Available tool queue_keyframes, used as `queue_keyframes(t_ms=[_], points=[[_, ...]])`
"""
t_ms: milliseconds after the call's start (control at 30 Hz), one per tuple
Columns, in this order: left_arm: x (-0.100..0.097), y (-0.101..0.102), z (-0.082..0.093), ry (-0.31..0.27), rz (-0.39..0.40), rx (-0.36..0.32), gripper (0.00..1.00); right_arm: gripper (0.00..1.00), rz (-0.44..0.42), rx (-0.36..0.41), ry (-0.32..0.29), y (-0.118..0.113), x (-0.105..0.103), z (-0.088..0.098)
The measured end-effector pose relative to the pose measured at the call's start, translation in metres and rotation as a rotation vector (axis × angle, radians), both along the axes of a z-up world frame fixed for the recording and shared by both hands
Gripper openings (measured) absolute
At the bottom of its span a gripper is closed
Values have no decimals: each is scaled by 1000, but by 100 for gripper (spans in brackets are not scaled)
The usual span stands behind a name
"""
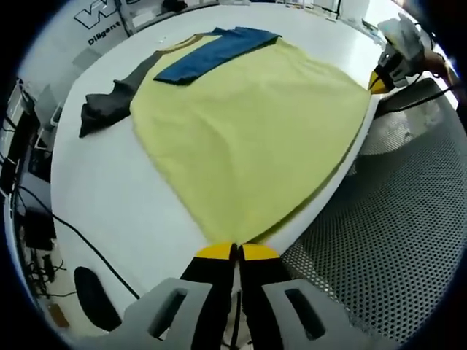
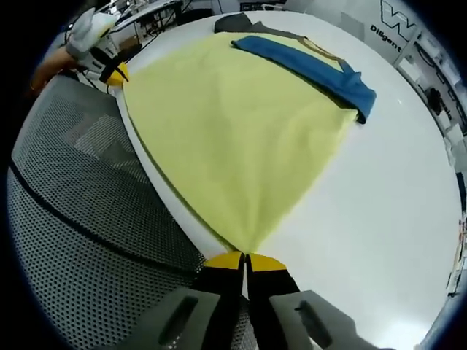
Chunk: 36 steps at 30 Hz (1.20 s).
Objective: Fold the garment on the visible template until the final outline fits inside the template.
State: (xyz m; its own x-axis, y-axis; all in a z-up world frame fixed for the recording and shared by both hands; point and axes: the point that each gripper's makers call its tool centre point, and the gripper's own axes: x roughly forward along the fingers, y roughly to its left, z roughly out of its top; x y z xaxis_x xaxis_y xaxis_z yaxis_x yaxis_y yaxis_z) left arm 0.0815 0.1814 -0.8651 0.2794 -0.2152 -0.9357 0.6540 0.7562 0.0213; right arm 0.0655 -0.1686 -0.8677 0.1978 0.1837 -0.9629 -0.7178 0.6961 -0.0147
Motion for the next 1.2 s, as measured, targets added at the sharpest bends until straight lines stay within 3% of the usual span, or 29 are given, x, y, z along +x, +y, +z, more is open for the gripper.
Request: queue_keyframes(t_ms=[167,267,333,467,533,700,833,933,1200], points=[[-1,-9,4,-2,57,-78,16,0,-127,105,-15,5,9,11],[0,-14,10,-13,91,-112,28,10,-247,204,-75,7,27,27],[5,-16,15,-48,109,-135,37,17,-286,241,-104,7,36,34],[13,-25,28,-99,166,-224,59,28,-415,388,-188,9,69,60],[15,-26,31,-114,181,-244,71,34,-448,417,-205,8,82,66],[25,-30,44,-163,248,-330,85,44,-475,437,-257,3,116,73],[33,-31,54,-211,294,-354,99,43,-531,454,-282,-2,145,71],[35,-31,56,-229,306,-359,99,41,-587,485,-281,-4,161,67],[37,-35,62,-240,293,-360,99,40,-617,493,-273,-6,193,47]])
